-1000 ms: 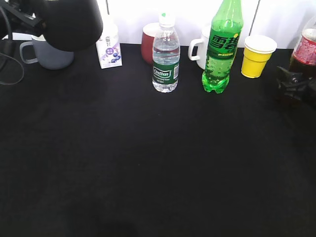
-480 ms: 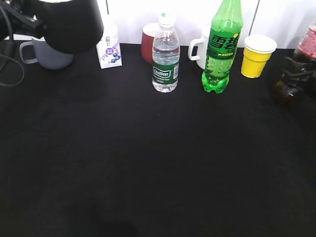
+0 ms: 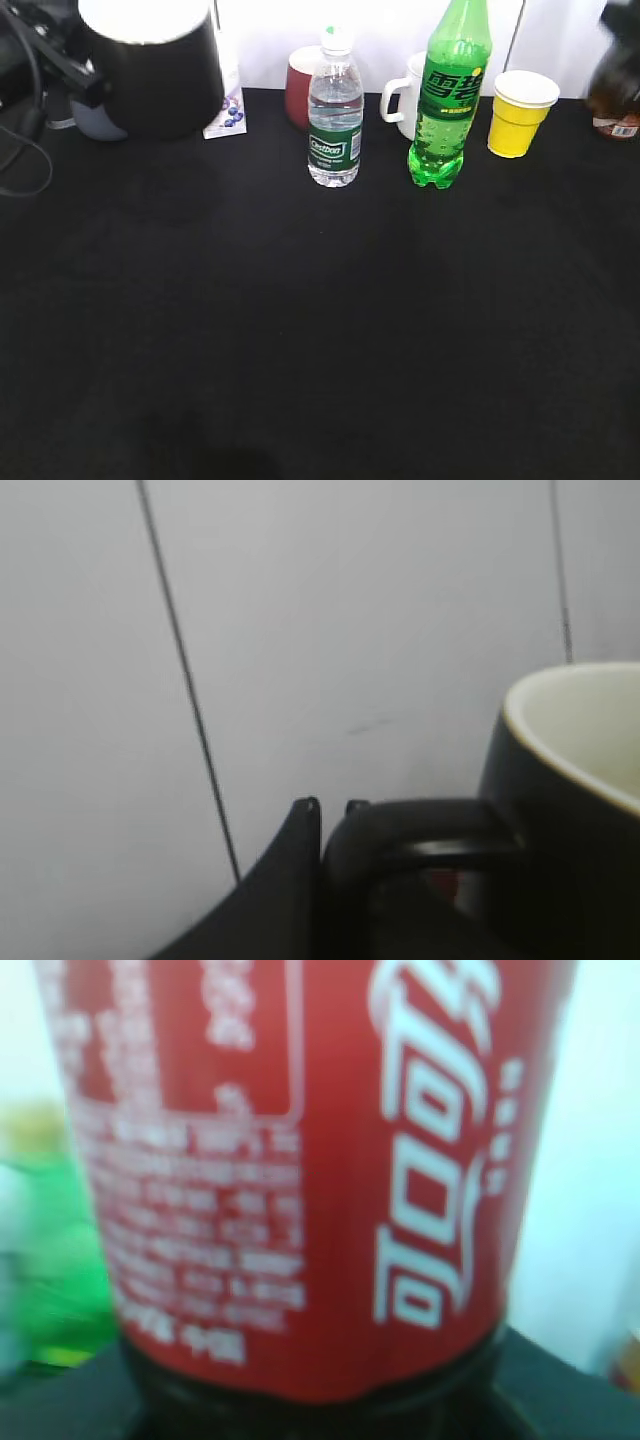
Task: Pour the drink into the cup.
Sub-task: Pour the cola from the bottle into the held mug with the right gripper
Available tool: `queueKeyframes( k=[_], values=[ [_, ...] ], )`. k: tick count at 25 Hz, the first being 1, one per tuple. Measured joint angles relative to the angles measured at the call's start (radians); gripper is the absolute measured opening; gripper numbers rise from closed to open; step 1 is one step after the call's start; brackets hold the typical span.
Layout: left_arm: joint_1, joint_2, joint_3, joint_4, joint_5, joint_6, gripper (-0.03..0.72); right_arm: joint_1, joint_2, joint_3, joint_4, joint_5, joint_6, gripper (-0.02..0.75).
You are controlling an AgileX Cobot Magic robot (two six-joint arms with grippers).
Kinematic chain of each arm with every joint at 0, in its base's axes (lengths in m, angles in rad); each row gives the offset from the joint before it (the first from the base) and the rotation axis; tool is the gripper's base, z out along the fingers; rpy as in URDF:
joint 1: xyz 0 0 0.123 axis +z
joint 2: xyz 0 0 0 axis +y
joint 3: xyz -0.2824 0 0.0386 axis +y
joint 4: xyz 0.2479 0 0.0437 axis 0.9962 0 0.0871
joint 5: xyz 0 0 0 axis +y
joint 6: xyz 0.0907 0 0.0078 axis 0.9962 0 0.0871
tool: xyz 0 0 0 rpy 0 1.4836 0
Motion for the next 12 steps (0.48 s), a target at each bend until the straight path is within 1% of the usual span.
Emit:
queueKeyframes(
  k=[2, 4, 6, 7, 8, 10, 12],
  values=[
    [0.0, 0.0, 0.0, 0.094, 0.032, -0.086, 0.036, 0.0, -0.138, 0.0, -0.136, 0.116, 0.133, 0.376],
    [0.0, -0.001, 0.0, 0.215, 0.046, -0.189, 0.036, 0.0, -0.258, 0.001, -0.297, 0.213, 0.27, 0.376],
    [0.0, -0.01, 0.0, 0.324, 0.035, -0.294, 0.036, 0.0, -0.367, 0.001, -0.546, 0.265, 0.442, 0.376],
    [0.0, -0.01, 0.0, 0.359, 0.015, -0.328, 0.036, 0.0, -0.416, 0.001, -0.695, 0.285, 0.537, 0.376],
    [0.0, -0.011, 0.0, 0.4, -0.005, -0.351, 0.036, 0.0, -0.452, 0.001, -0.804, 0.29, 0.611, 0.376],
    [0.0, -0.011, 0.0, 0.433, -0.115, -0.415, 0.036, 0.0, -0.496, 0.001, -1.004, 0.286, 0.76, 0.376],
    [-0.009, -0.012, -0.001, 0.428, -0.164, -0.434, 0.036, 0.0, -0.497, 0.001, -1.094, 0.249, 0.831, 0.376]
  ],
)
